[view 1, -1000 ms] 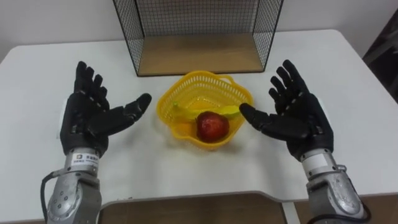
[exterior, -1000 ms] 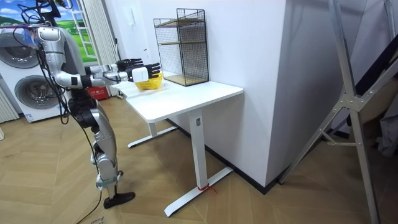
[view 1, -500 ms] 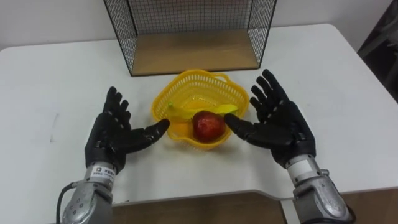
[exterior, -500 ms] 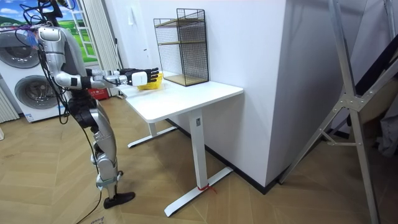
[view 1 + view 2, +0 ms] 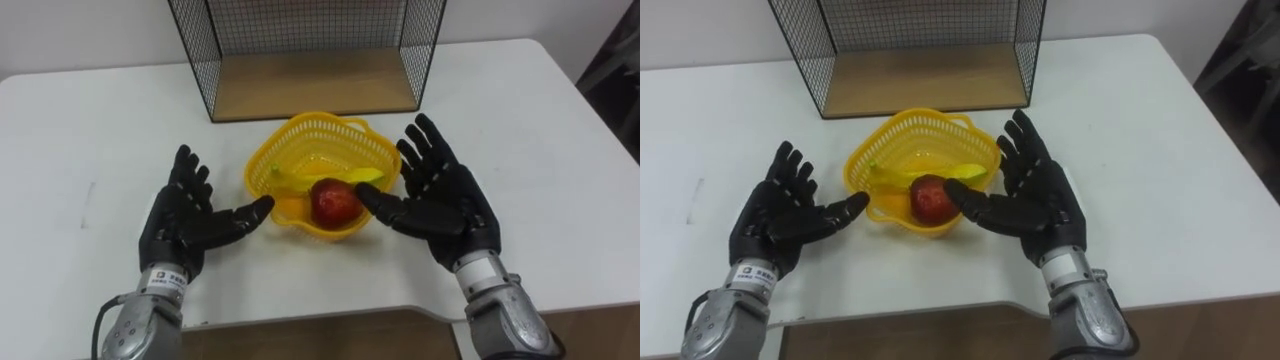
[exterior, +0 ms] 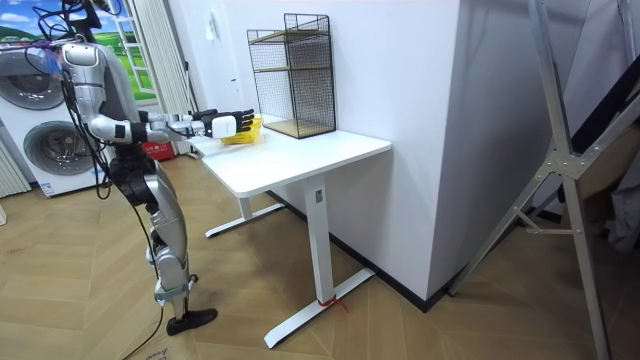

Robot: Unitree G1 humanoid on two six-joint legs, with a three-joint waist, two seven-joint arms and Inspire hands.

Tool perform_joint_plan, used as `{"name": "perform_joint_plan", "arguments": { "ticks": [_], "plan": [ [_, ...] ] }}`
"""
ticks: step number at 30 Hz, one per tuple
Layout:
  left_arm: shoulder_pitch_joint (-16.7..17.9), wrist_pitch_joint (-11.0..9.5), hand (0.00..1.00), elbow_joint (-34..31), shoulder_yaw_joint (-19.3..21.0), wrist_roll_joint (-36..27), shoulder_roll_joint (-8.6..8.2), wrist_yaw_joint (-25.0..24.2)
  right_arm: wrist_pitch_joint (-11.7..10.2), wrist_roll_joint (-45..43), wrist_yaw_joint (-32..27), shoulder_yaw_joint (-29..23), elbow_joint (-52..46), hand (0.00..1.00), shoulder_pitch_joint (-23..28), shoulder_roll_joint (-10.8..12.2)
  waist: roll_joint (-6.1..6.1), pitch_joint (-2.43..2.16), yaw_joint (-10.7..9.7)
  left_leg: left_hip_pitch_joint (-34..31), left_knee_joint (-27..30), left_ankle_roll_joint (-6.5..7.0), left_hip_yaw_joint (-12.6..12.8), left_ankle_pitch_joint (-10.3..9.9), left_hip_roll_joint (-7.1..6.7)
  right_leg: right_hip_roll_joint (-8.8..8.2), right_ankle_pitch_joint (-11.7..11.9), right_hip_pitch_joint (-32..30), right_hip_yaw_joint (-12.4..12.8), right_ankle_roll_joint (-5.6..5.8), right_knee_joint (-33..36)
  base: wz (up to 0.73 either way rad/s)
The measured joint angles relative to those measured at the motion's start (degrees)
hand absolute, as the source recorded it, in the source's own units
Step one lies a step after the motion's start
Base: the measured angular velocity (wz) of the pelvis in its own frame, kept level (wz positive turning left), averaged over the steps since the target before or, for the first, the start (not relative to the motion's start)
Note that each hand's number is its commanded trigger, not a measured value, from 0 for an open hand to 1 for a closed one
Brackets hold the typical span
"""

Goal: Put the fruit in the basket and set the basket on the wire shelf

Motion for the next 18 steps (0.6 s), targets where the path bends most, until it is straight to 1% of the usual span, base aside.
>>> {"name": "perform_joint_plan", "arguments": {
  "ticks": [18],
  "plan": [
    [0.0, 0.0, 0.00, 0.0, -0.5, 0.0, 0.04, 0.0, -0.1, 0.0, -0.1, 0.2, 0.3, 0.00, -0.1, 0.0, -0.03, 0.02, 0.0, -0.1, -0.2, 0.00, 0.0, 0.0, -0.04, 0.00, 0.0, -0.2, 0.0, 0.01, 0.0, 0.00]
  ]
}}
